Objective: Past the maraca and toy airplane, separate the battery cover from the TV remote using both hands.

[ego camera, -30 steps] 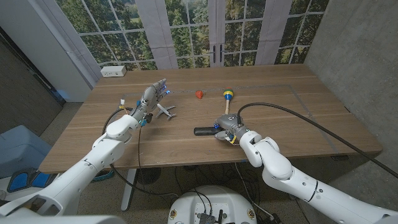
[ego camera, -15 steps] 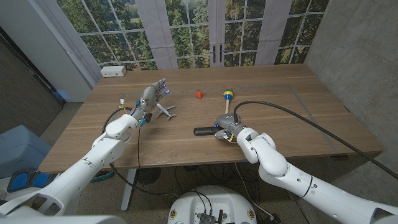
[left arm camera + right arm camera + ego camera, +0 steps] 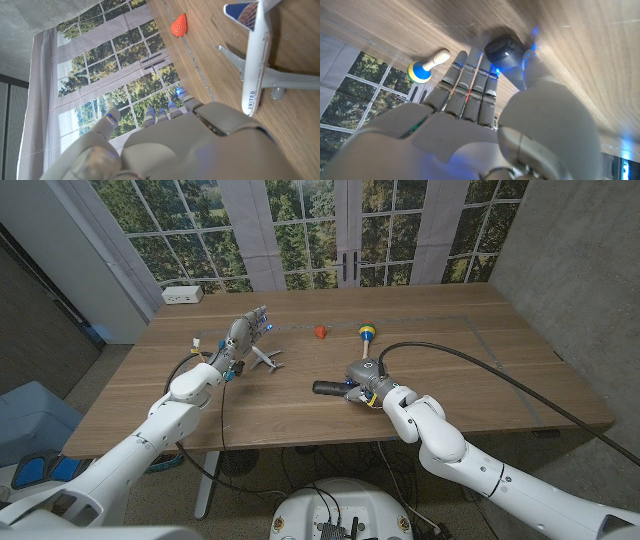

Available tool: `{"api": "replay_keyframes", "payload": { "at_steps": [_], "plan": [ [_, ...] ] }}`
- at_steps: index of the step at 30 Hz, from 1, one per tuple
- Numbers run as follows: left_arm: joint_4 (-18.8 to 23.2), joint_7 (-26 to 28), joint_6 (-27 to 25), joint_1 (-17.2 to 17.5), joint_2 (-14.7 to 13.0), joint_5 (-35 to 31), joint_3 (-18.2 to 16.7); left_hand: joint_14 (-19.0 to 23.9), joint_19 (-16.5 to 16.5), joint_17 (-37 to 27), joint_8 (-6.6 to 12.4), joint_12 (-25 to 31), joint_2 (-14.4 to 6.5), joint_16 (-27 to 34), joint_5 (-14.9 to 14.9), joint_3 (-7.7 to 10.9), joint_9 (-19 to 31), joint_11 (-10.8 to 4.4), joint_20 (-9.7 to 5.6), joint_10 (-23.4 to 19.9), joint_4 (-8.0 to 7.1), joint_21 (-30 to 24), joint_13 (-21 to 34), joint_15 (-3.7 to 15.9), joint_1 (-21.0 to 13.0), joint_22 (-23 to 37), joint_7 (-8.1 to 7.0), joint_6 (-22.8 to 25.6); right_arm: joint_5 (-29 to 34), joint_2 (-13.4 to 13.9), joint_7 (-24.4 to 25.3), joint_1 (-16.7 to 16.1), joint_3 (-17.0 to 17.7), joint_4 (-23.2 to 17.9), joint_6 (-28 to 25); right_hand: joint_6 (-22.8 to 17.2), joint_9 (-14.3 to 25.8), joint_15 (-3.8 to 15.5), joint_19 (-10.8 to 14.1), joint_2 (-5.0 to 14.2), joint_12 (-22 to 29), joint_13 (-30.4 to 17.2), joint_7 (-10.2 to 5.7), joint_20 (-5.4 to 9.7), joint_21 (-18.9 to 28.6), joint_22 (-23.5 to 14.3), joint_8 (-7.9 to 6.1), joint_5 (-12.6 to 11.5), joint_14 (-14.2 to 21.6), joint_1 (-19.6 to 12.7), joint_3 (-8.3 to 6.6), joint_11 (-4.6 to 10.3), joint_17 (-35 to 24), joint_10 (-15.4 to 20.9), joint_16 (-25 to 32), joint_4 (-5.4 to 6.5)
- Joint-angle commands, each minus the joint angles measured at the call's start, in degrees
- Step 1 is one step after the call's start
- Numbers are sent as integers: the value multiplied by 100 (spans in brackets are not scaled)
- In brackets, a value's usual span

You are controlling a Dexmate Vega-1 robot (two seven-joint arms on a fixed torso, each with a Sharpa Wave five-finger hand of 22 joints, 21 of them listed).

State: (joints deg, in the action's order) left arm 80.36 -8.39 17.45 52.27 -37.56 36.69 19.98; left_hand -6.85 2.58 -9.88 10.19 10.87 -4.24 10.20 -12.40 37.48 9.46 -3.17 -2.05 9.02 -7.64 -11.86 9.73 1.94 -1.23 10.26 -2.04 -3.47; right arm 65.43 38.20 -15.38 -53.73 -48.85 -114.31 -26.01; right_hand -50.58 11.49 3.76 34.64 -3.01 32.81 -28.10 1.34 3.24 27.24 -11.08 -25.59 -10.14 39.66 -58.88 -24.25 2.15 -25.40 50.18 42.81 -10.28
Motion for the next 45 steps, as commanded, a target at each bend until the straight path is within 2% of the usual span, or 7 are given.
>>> {"api": "replay_keyframes", "payload": {
  "at_steps": [1,7,14,20,30,41,45],
  "plan": [
    [113,69,-14,86,-51,-11,-30,31,53,-14,5,1,-421,13,-33,31,28,-13,-207,-16,22,-10,32,246,-23,15,7,11,-248,50,907,-173,96,83,69,-857,9,990,115,850,78,-127,-684,198,98,-28,-54,-16,185,-1003,11,723,-86,842,61,-1],
    [174,87,-10,135,-70,-15,-37,27,54,-13,2,-1,-418,11,-32,31,28,-15,-209,-13,25,-10,32,243,-24,15,0,3,-310,25,1485,-346,208,49,-78,-866,10,990,240,830,114,-228,-614,264,220,-43,-51,-32,395,-1115,47,772,-185,880,92,14],
    [207,108,13,159,-71,-34,-38,27,56,-12,2,-2,-413,10,-32,31,28,-16,-209,-11,31,-9,32,232,-26,15,1,2,-872,8,1798,-489,459,-61,-104,-950,19,991,369,793,225,-368,-563,270,385,-69,-81,-77,577,-1235,95,822,-292,1099,71,25],
    [220,121,3,147,-79,-63,-29,36,58,-10,3,-1,-405,12,-30,31,28,-25,-213,-15,39,-9,32,229,-30,14,7,3,-1359,13,1918,-538,655,-167,-151,-910,20,990,455,776,248,-453,-474,182,499,-86,-58,-87,679,-1326,107,795,-359,1126,51,17],
    [191,158,-19,71,-103,-191,14,44,67,8,4,-2,-286,3,-8,1,27,-62,-260,-11,145,-5,32,268,-70,8,-28,6,-2935,24,1623,-476,1098,-309,-124,-901,26,986,454,782,234,-558,-361,53,625,-111,-43,-56,722,-1451,108,735,-457,1083,-17,16],
    [460,614,-39,50,-415,-1046,135,43,42,24,23,-6,-40,-7,104,29,29,-108,-286,12,737,47,34,312,-414,-23,-53,-56,-3912,122,1594,-278,1164,-367,-293,-854,33,982,417,795,210,-608,-297,12,708,-126,-13,-20,715,-1529,115,668,-547,1057,-68,22],
    [645,851,-84,46,-582,-1526,193,33,10,21,30,-5,32,-9,162,75,35,-126,-298,23,1058,72,37,324,-621,-31,-86,-124,-4181,174,1665,-228,1195,-420,-361,-847,35,981,410,798,195,-605,-281,12,733,-130,-7,-10,712,-1545,120,661,-574,1056,-81,25]
  ]
}}
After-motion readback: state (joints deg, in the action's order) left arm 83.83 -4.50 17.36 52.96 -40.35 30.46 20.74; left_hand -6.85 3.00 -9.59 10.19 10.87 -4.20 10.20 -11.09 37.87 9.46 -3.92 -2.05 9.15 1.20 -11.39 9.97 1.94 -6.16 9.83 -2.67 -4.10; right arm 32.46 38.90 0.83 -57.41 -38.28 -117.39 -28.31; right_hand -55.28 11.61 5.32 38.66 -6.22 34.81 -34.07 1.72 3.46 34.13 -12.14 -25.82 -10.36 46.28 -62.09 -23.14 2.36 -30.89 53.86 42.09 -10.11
